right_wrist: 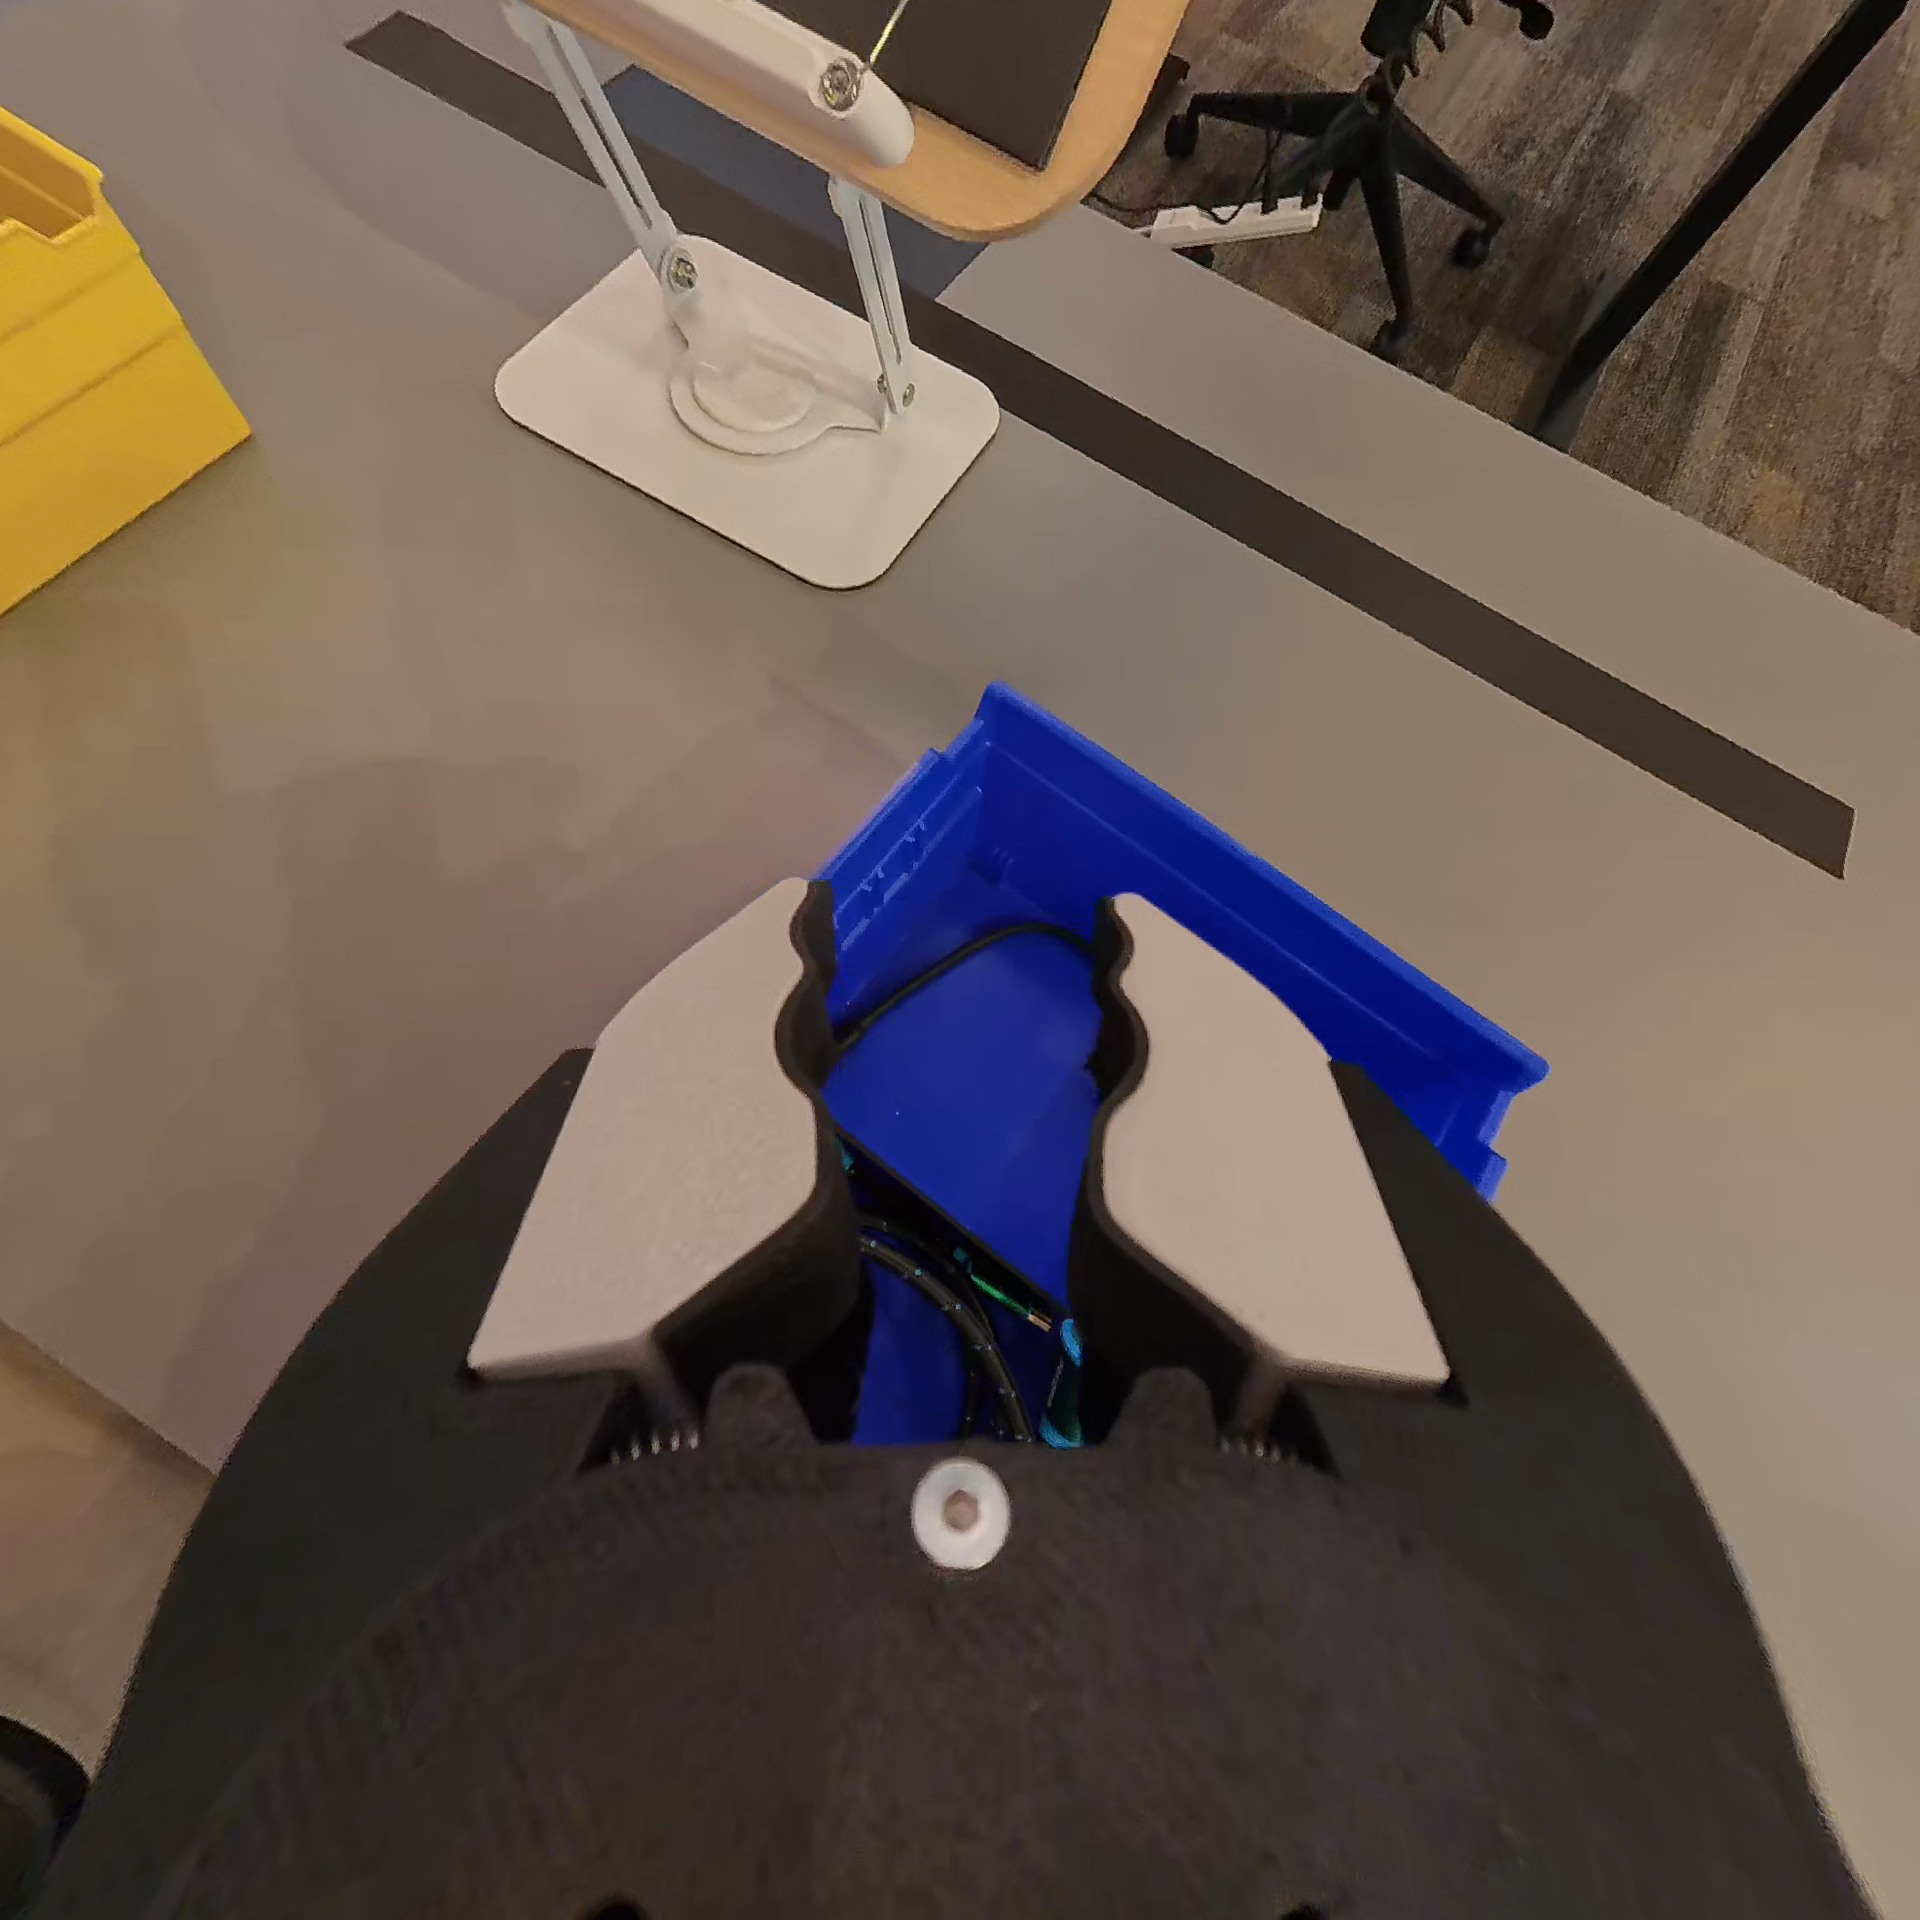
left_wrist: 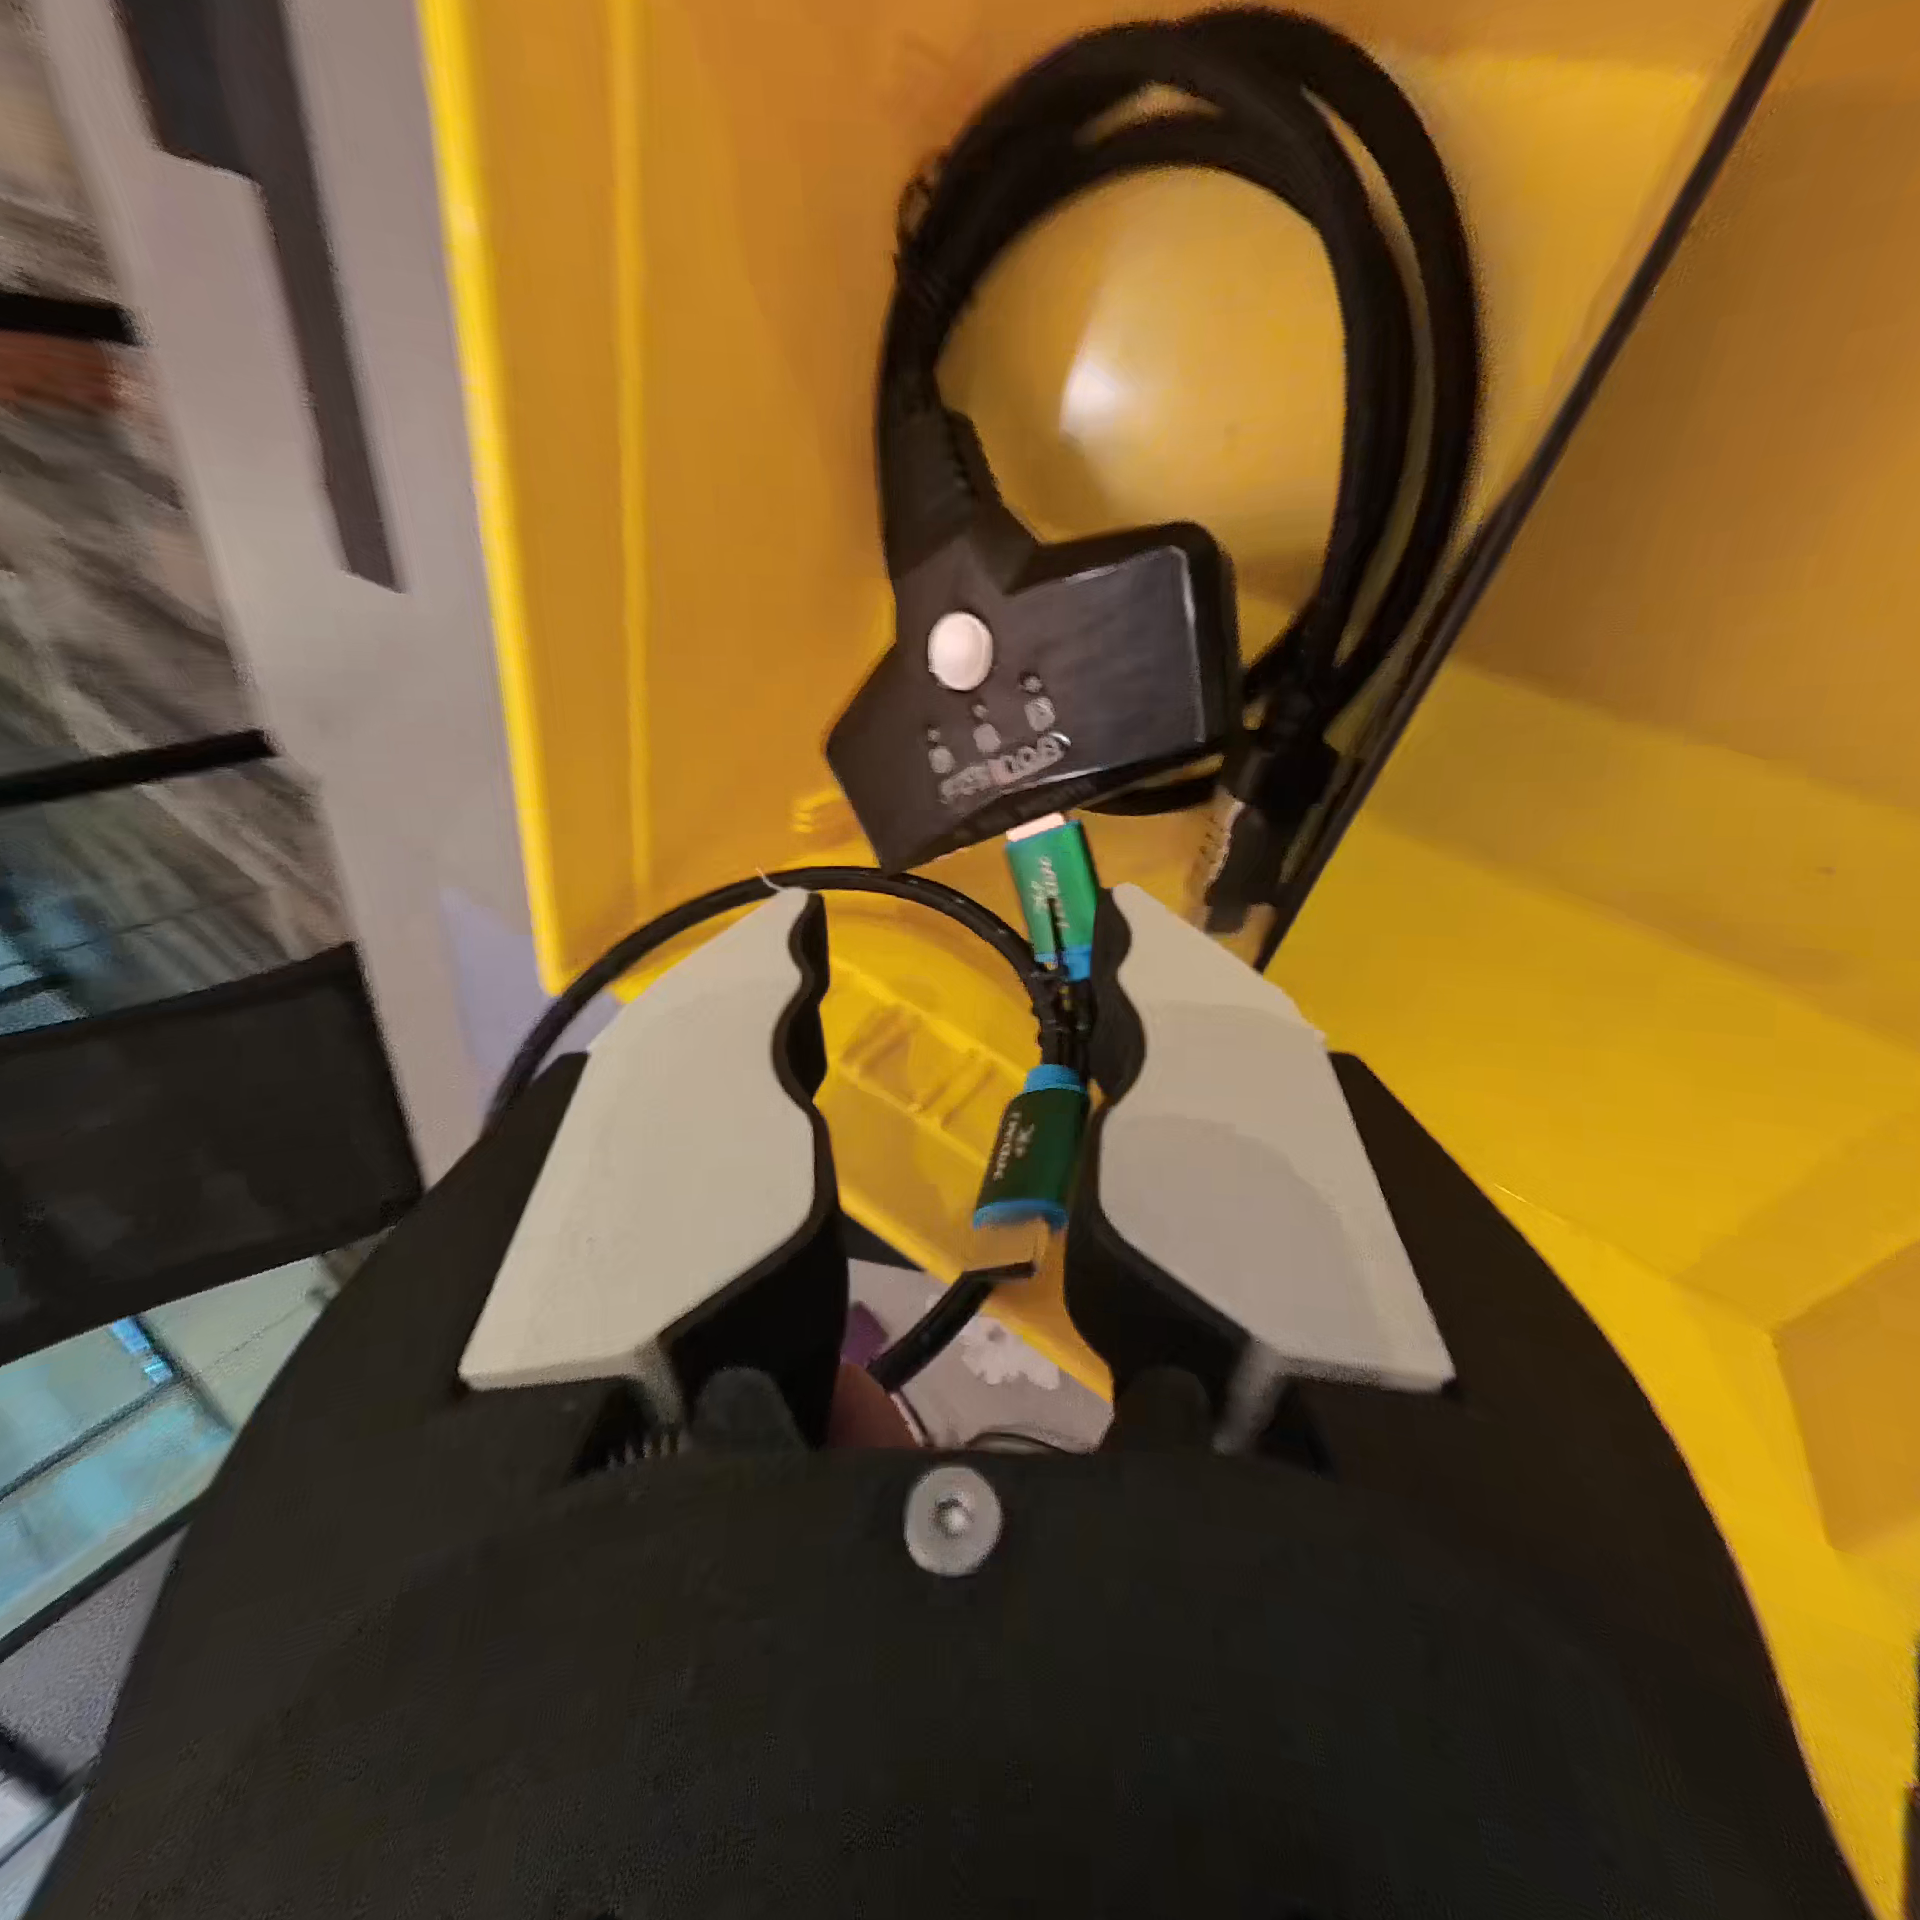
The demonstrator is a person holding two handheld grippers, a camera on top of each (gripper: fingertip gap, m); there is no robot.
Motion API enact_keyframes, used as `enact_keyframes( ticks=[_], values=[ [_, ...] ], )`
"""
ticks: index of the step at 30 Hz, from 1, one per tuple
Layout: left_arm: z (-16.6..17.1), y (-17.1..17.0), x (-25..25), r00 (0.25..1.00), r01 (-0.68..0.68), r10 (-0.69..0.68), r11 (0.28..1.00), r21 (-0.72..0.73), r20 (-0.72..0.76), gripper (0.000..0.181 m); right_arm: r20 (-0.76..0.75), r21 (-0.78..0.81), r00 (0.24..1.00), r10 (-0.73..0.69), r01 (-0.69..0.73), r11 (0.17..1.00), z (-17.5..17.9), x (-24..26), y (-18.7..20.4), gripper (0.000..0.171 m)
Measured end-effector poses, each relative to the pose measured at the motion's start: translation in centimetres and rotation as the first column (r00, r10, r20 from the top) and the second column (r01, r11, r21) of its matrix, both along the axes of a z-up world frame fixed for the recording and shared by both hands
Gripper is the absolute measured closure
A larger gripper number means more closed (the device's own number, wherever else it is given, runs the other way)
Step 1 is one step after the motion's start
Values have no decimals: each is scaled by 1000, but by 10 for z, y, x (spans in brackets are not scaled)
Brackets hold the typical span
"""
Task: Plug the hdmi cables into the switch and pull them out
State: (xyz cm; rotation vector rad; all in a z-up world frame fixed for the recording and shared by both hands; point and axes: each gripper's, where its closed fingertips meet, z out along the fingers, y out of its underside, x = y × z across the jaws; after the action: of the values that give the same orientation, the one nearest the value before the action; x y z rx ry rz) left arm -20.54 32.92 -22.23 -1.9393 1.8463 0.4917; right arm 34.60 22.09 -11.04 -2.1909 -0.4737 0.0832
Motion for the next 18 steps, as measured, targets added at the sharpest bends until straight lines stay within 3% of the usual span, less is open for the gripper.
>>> enact_keyframes(
  ticks=[6, 10, 14, 18],
  values=[
    [-26, -7, -10, 981, -190, 190, 938, -291, -30, 139, -6, 3, 1000, 10, -10, 1000, 0, -4, 1, 125],
    [-36, -10, -18, 943, -332, 300, 865, -376, -144, 146, -15, 2, 1000, 12, -12, 1000, 0, -4, 1, 126],
    [-42, -7, -18, 925, -367, 298, 857, -361, -234, 153, -13, 1, 1000, 15, -15, 1000, -1, -6, 2, 126],
    [-40, -5, -16, 930, -360, 307, 873, -329, -203, 158, -15, 7, 1000, 18, -18, 1000, 1, -6, 0, 126]
  ],
)
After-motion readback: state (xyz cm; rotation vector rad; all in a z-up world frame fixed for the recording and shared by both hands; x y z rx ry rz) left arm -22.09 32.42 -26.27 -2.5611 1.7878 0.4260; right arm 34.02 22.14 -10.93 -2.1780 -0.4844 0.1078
